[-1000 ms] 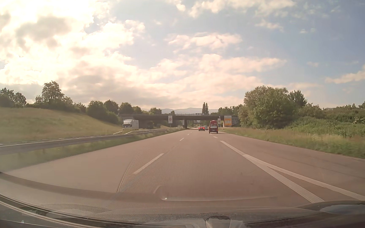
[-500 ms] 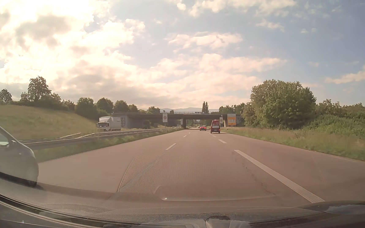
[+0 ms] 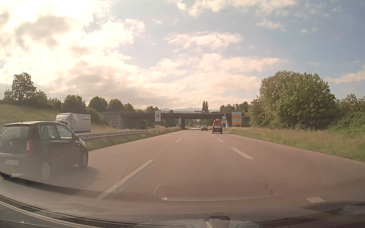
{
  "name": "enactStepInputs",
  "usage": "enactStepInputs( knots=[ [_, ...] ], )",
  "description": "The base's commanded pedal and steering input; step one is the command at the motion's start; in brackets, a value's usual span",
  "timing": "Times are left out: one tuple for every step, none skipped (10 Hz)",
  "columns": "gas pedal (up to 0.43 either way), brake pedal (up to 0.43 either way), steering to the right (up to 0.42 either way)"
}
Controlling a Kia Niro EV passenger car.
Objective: Follow the waypoints while adhering to traffic rules and regulations
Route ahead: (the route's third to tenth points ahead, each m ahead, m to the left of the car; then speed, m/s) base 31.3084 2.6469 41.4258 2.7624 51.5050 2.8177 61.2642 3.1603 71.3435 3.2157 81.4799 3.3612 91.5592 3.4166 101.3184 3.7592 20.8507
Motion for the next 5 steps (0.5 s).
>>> enactStepInputs(
  knots=[
    [0.15, 0.0, -0.001],
    [0.15, 0.0, -0.001],
    [0.15, 0.0, -0.001],
    [0.15, 0.0, -0.001],
    [0.15, 0.0, -0.001]
  ],
)
